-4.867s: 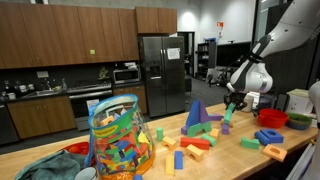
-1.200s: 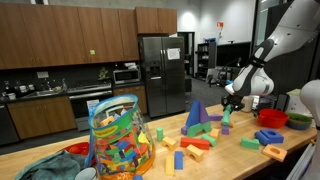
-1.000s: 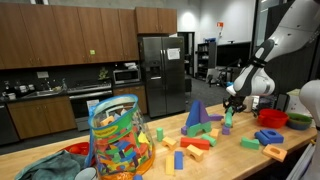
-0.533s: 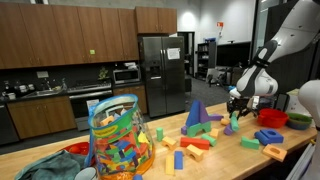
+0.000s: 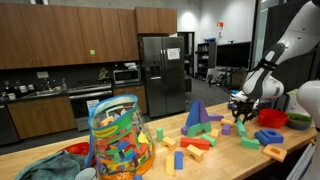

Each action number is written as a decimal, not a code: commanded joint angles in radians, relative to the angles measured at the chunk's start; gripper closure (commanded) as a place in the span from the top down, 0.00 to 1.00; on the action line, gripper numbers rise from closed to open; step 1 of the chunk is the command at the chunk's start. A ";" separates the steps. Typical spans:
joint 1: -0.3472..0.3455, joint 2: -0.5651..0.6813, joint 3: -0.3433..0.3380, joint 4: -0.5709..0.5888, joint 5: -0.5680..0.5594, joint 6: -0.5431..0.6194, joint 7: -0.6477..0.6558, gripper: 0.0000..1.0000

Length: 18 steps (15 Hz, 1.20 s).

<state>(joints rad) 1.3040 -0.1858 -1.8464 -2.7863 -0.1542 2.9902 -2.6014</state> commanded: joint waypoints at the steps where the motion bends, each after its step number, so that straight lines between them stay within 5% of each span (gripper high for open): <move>1: 0.057 -0.059 -0.116 0.000 -0.100 -0.015 0.011 0.16; 8: 0.137 -0.132 -0.314 0.002 -0.400 -0.023 0.150 0.16; 12: 0.191 -0.155 -0.417 0.013 -0.662 0.057 0.377 0.16; 13: 0.157 -0.132 -0.346 0.015 -0.563 0.012 0.286 0.24; 14: 0.162 -0.135 -0.356 0.013 -0.586 0.023 0.309 0.41; 18: 0.161 -0.134 -0.352 0.015 -0.582 0.019 0.305 0.40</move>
<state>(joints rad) 1.4646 -0.3200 -2.1984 -2.7718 -0.7361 3.0089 -2.2963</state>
